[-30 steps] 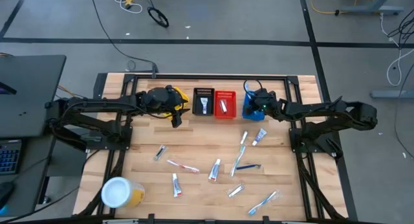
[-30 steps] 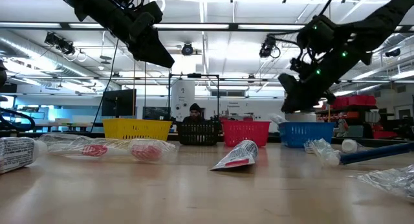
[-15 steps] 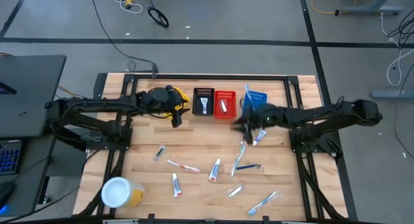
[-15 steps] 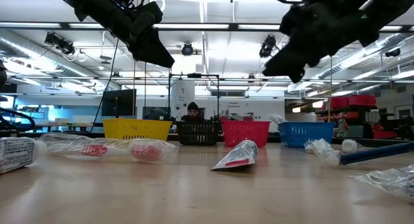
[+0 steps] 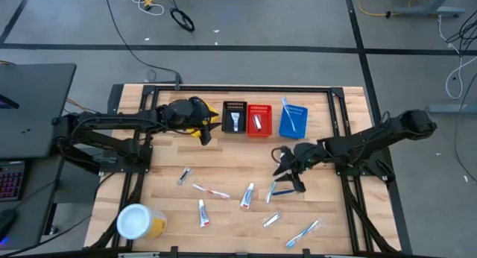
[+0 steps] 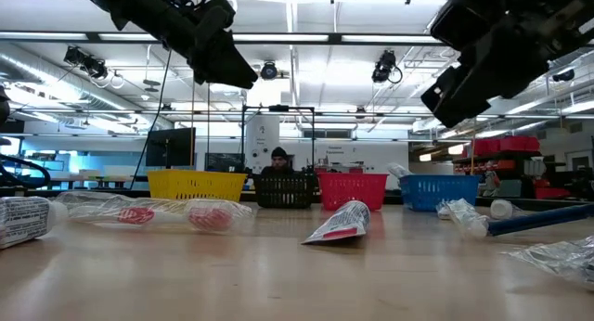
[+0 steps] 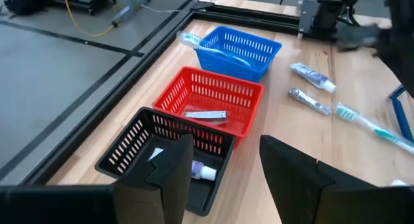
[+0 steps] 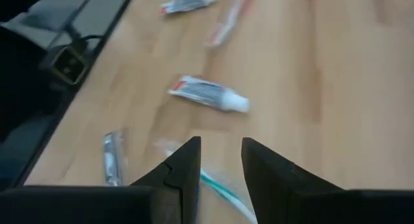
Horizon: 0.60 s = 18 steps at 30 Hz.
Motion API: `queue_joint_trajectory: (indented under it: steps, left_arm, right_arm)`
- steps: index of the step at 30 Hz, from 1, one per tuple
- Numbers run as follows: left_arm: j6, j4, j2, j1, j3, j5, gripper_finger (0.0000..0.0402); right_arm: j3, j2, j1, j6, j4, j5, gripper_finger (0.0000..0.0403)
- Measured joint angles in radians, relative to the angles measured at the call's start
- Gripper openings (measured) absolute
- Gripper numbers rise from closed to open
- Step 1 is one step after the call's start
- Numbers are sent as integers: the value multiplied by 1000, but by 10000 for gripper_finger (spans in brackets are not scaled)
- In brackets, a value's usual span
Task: Pick & Place Travel size toiletries
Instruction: Put the blue shaver into the yellow basket
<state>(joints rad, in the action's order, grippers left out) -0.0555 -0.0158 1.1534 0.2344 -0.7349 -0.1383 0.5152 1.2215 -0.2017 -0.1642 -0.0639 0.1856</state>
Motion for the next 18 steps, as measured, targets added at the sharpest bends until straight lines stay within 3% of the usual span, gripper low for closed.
queue_joint_trajectory:
  steps: [9, 18]
  left_arm:
    - [-87, -117, 0, 0, 0, 19, 181]
    - [-132, -157, 0, 0, 0, -60, 180]
  right_arm:
    - [0, 140, -89, -41, 2, -1, 122]
    - [0, 185, -179, -116, 110, -104, 122]
